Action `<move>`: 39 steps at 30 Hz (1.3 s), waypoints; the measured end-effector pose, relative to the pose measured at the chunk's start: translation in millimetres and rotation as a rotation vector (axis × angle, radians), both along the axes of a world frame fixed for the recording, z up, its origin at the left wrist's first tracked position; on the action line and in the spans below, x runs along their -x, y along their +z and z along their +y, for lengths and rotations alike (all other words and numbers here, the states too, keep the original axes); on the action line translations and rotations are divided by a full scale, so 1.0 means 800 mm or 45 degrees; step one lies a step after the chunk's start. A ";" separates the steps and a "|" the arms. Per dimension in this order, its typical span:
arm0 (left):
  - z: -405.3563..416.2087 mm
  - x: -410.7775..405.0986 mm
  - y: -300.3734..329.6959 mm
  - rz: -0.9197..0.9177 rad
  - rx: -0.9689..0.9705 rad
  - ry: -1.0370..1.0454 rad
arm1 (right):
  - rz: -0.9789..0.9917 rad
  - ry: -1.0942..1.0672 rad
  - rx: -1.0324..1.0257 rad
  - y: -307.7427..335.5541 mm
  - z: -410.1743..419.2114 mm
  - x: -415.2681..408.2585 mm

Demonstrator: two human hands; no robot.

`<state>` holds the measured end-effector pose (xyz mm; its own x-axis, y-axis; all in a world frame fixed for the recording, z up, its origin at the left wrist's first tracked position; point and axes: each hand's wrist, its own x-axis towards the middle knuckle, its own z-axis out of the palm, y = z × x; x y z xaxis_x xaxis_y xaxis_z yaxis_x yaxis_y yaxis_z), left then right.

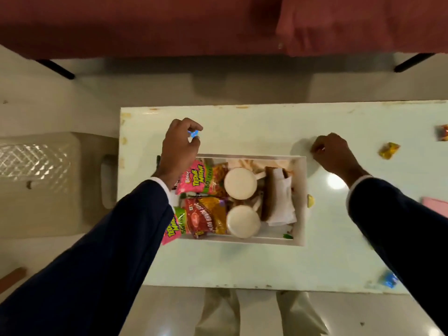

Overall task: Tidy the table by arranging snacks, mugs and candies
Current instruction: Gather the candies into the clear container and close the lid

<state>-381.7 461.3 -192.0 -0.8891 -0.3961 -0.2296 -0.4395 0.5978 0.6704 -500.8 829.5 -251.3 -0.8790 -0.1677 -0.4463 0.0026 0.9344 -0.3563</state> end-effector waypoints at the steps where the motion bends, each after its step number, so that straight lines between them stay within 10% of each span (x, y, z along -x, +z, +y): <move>1: -0.014 0.003 -0.005 -0.032 0.015 -0.005 | -0.024 -0.078 0.125 0.008 -0.012 -0.004; 7: -0.053 0.028 -0.045 -0.364 0.349 -0.241 | -0.153 -0.456 0.770 0.073 -0.069 -0.045; 19: -0.024 0.050 -0.067 -0.166 0.188 -0.297 | -0.149 -0.801 0.855 0.092 -0.002 -0.189; 30: 0.326 0.032 0.026 0.000 -0.470 -0.562 | -0.095 -1.207 0.622 0.119 0.164 -0.220; 39: 0.528 -0.004 -0.012 -0.186 -0.444 -0.317 | -0.123 -1.413 0.620 0.092 0.267 -0.189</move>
